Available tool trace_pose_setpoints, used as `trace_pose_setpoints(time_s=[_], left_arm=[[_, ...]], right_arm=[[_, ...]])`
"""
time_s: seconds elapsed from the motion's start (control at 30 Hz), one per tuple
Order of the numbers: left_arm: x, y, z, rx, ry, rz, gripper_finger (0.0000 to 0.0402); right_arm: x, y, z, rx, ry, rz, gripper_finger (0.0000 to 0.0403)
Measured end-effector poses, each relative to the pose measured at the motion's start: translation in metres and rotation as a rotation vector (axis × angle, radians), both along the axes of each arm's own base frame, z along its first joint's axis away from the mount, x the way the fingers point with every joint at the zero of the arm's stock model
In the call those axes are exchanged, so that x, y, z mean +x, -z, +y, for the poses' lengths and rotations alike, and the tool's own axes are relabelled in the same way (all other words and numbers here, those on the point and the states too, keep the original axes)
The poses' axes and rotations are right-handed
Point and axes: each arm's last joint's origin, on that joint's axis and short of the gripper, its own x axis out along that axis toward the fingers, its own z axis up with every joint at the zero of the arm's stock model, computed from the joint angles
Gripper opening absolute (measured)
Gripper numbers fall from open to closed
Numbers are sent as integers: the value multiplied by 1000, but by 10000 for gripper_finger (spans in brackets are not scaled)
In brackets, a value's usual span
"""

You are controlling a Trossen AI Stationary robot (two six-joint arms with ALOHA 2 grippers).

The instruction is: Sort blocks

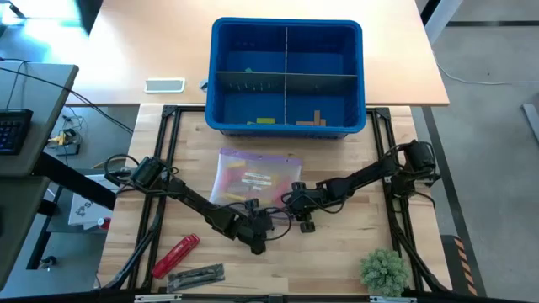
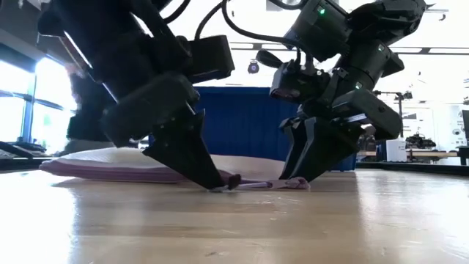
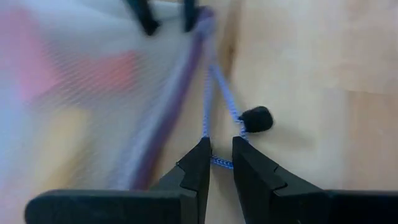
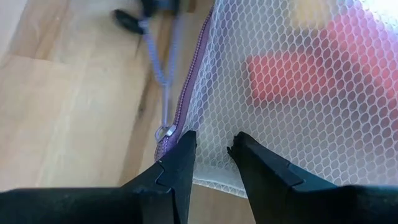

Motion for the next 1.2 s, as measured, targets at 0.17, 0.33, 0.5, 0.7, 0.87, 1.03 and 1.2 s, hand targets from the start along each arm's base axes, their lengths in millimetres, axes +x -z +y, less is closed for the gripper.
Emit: trace_pose_setpoints(time_s=[0.17,0.33,0.5,0.7,0.87,1.03,1.2], left_arm=[[-3,0,13,59,-39,59,48],[-5,0,15,83,-45,79,48],[-9,1,12,96,-38,104,48],[-25,1,10,207,-30,210,48],[-45,-5,16,287,-116,328,48],[-78,-14,27,374,-207,510,48],[-115,-15,38,341,-315,611,48]], right_arm=[[-3,0,7,-3,-28,10,114],[-6,1,14,-18,-69,32,114],[-9,0,18,-17,-91,43,114],[-18,-5,27,-63,-218,70,114],[-27,-9,33,-67,-284,108,114],[-38,-13,43,-69,-341,163,114],[-48,-20,53,-69,-376,178,114]])
